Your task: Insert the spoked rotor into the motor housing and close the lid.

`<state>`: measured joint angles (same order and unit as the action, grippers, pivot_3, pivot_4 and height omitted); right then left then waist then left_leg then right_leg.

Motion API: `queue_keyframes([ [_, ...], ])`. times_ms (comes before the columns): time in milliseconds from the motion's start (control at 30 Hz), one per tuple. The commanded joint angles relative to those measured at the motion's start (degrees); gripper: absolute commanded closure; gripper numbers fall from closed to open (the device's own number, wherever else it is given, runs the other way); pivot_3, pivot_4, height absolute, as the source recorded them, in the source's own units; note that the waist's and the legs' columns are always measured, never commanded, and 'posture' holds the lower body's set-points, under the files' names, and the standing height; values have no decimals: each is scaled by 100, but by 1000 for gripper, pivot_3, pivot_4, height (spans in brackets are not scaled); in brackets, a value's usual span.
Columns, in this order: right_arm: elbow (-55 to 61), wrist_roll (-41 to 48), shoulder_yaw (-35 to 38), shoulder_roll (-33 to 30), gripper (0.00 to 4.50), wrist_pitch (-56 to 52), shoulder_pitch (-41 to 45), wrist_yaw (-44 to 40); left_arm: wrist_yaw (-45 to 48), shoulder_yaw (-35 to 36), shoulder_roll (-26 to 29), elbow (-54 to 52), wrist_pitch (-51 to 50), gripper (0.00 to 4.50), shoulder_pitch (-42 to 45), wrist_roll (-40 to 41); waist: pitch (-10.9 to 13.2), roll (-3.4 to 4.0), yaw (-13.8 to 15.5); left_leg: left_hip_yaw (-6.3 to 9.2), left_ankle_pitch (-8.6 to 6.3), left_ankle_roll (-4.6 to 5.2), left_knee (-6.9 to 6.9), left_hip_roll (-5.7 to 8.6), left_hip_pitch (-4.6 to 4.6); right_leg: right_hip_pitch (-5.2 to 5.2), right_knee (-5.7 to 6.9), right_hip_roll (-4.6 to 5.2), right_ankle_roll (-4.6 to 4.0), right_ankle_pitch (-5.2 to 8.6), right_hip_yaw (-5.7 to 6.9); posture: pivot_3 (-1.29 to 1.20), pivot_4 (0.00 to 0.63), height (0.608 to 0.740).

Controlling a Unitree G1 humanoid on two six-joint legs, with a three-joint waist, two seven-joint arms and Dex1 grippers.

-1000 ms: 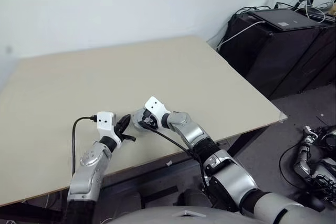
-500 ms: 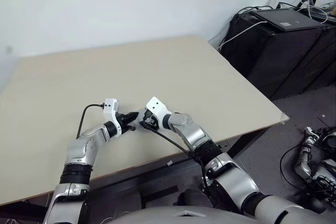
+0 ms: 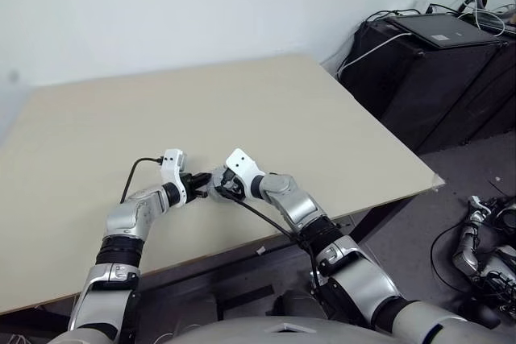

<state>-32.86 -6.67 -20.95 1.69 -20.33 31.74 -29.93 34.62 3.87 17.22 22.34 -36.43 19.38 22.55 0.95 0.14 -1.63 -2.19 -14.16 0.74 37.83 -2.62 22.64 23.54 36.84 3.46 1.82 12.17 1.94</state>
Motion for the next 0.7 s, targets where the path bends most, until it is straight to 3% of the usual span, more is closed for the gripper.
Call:
queue_keyframes([
  [33,53,-76,36,-127,1244,-62,-32,69,-22,-119,52,2,-151,4500,188,-147,0,0,3,0,0,0,0,0,0,0,0,0,0,0,0,0,0,740],
  [433,129,6,27,-106,1244,110,-56,-62,176,-250,-119,-291,-537,4500,76,-77,-1,0,29,0,0,0,1,2,-2,-3,0,3,1,0,0,0,0,740],
  [567,305,65,76,-128,36,111,-102,-86,160,-265,-139,-277,-531,4500,87,-116,-1,-1,37,1,0,0,0,3,0,-3,-2,4,1,0,0,0,0,740],
  [700,740,87,139,-222,36,91,-265,-43,114,-211,-216,-269,-480,4500,78,-107,-1,-2,47,1,0,0,1,3,0,-2,-1,4,1,0,0,0,0,740],
])
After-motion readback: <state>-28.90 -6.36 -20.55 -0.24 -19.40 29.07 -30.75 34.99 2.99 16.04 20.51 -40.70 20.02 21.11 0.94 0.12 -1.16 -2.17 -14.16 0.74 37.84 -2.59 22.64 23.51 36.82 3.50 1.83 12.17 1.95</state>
